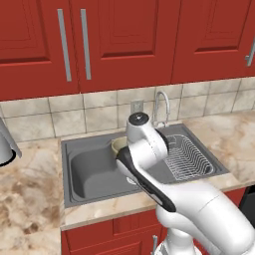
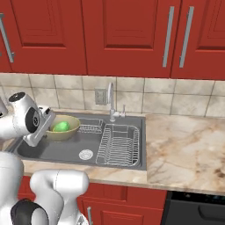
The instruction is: Pick the corn from the cabinet and place it in the bowl. Then pick the bowl and place it in the sink. Then turn on the sink facuet.
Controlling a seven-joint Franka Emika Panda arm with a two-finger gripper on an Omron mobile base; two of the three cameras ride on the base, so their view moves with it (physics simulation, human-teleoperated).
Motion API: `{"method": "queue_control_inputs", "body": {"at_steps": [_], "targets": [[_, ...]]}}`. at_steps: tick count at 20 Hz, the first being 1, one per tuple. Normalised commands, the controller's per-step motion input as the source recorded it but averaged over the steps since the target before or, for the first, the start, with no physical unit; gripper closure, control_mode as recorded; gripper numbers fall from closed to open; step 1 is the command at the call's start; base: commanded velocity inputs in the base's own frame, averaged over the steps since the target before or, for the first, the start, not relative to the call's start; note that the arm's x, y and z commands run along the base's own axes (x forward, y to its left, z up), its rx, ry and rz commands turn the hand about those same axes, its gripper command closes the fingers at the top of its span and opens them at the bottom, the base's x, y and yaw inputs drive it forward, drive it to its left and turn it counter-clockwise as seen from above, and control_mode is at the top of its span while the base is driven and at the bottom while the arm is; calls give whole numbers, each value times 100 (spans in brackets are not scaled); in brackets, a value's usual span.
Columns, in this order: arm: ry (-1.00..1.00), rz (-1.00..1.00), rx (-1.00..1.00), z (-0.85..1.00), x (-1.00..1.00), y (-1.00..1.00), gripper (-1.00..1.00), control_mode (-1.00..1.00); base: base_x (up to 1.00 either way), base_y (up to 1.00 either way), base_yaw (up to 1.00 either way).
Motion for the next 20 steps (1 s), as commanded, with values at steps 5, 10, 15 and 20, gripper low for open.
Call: {"method": "queue_control_inputs", "body": {"at_steps": [5, 10, 15, 20], "targets": [[2, -41, 11, -64, 60, 0, 100, -100, 0, 0, 0], [1, -33, 8, -60, 54, 0, 100, -100, 0, 0, 0], [0, -28, 4, -42, 42, 1, 100, -100, 0, 0, 0], [0, -25, 1, -26, 33, 8, 100, -100, 0, 0, 0]]}}
